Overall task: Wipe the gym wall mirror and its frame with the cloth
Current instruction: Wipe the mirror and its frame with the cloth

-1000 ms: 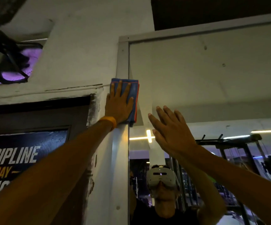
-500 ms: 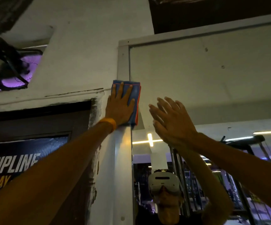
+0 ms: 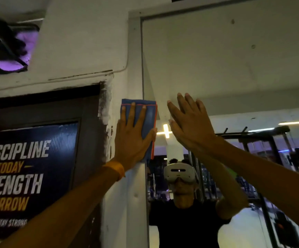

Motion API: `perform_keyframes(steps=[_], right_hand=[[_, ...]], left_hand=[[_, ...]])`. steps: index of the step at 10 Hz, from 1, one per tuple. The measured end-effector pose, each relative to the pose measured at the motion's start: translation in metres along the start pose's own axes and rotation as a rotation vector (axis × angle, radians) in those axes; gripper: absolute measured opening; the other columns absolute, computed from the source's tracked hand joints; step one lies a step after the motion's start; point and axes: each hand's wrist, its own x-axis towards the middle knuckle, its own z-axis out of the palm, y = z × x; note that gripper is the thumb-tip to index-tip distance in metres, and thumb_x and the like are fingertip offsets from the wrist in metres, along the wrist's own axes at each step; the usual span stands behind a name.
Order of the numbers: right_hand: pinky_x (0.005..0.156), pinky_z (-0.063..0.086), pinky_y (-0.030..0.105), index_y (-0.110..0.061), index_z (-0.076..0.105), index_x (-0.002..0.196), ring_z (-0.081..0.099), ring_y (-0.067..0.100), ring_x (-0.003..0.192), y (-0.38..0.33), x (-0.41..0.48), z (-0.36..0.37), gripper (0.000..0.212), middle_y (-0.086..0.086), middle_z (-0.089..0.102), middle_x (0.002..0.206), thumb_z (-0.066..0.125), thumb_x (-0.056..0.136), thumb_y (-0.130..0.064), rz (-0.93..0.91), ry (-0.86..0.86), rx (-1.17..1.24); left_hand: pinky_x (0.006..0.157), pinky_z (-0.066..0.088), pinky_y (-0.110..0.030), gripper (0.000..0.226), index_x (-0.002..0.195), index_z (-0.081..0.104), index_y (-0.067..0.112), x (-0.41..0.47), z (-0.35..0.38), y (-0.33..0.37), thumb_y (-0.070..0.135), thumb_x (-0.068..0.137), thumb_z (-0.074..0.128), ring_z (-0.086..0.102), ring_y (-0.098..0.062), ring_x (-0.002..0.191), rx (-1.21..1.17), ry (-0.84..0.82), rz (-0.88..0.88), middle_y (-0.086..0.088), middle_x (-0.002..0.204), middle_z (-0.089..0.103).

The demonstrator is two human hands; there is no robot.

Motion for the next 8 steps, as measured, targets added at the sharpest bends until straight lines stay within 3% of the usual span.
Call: perform_keyframes(steps=[1,2,3,4,5,6,7,8], right_hand=[[0.126,0.006,0.054,-0.027,0.021,0.164,0.005,0.033,0.159,-0.003,-0.008,-0.008,0.068,0.012,0.01,0.172,0.018,0.102,-0.055,0.012,-0.04,-0.003],[0.126,0.011,0.056,-0.026,0.026,0.162,0.012,0.034,0.158,-0.006,-0.029,-0.008,0.062,0.012,0.017,0.171,0.024,0.106,-0.053,0.004,-0.066,-0.014],[0.125,0.013,0.059,-0.027,0.027,0.161,0.013,0.035,0.158,-0.008,-0.072,0.003,0.064,0.013,0.018,0.171,0.024,0.105,-0.056,-0.033,-0.112,-0.009],[0.124,0.016,0.064,-0.027,0.027,0.162,0.009,0.036,0.159,-0.009,-0.113,0.005,0.07,0.014,0.014,0.172,0.016,0.101,-0.06,-0.085,-0.193,0.015],[0.125,0.016,0.062,-0.028,0.03,0.161,0.012,0.035,0.158,-0.014,-0.138,-0.006,0.07,0.012,0.02,0.171,0.013,0.1,-0.059,-0.067,-0.252,0.077],[0.125,0.017,0.06,-0.026,0.034,0.159,0.019,0.034,0.157,-0.023,-0.164,-0.018,0.065,0.01,0.027,0.168,0.026,0.1,-0.055,-0.061,-0.262,0.149],[0.124,0.02,0.059,-0.024,0.04,0.154,0.026,0.031,0.153,-0.031,-0.19,-0.029,0.061,0.009,0.035,0.163,0.034,0.1,-0.05,-0.074,-0.247,0.28],[0.119,0.028,0.059,-0.025,0.042,0.152,0.033,0.028,0.148,-0.036,-0.218,-0.032,0.061,0.006,0.041,0.157,0.03,0.099,-0.053,-0.049,-0.304,0.371]], left_hand=[[0.122,-0.012,-0.042,0.106,0.164,0.0,0.02,0.044,-0.01,-0.003,0.09,0.084,-0.001,-0.012,-0.035,0.158,0.019,-0.044,-0.055,-0.008,0.172,-0.009],[0.124,-0.015,-0.039,0.107,0.165,0.005,0.017,0.041,-0.013,0.004,0.089,0.086,-0.002,-0.009,-0.036,0.159,-0.009,-0.072,-0.116,-0.011,0.173,-0.004],[0.123,-0.022,-0.028,0.096,0.165,0.014,0.011,-0.034,-0.012,0.026,0.078,0.097,0.021,-0.008,-0.033,0.159,-0.007,-0.031,-0.079,-0.011,0.173,-0.003],[0.125,-0.017,-0.024,0.09,0.158,0.025,-0.006,-0.095,-0.012,0.036,0.066,0.104,0.027,-0.017,-0.017,0.158,-0.099,0.055,-0.014,-0.014,0.171,-0.001],[0.125,-0.012,-0.019,0.094,0.157,0.025,-0.011,-0.104,-0.02,0.046,0.067,0.104,0.024,-0.005,-0.022,0.157,-0.279,0.031,-0.157,-0.029,0.167,0.013],[0.128,0.012,-0.033,0.062,0.16,0.032,0.004,-0.116,-0.035,0.053,0.039,0.11,0.038,0.018,-0.031,0.156,-0.339,-0.041,-0.311,-0.018,0.169,0.022],[0.122,0.026,-0.04,0.05,0.157,0.041,0.009,-0.132,-0.052,0.058,0.01,0.107,0.047,0.03,-0.033,0.153,-0.322,-0.073,-0.387,-0.011,0.168,0.03],[0.12,0.027,-0.034,0.048,0.156,0.044,0.014,-0.167,-0.061,0.072,0.015,0.108,0.047,0.033,-0.028,0.152,-0.329,-0.105,-0.419,-0.007,0.166,0.035]])
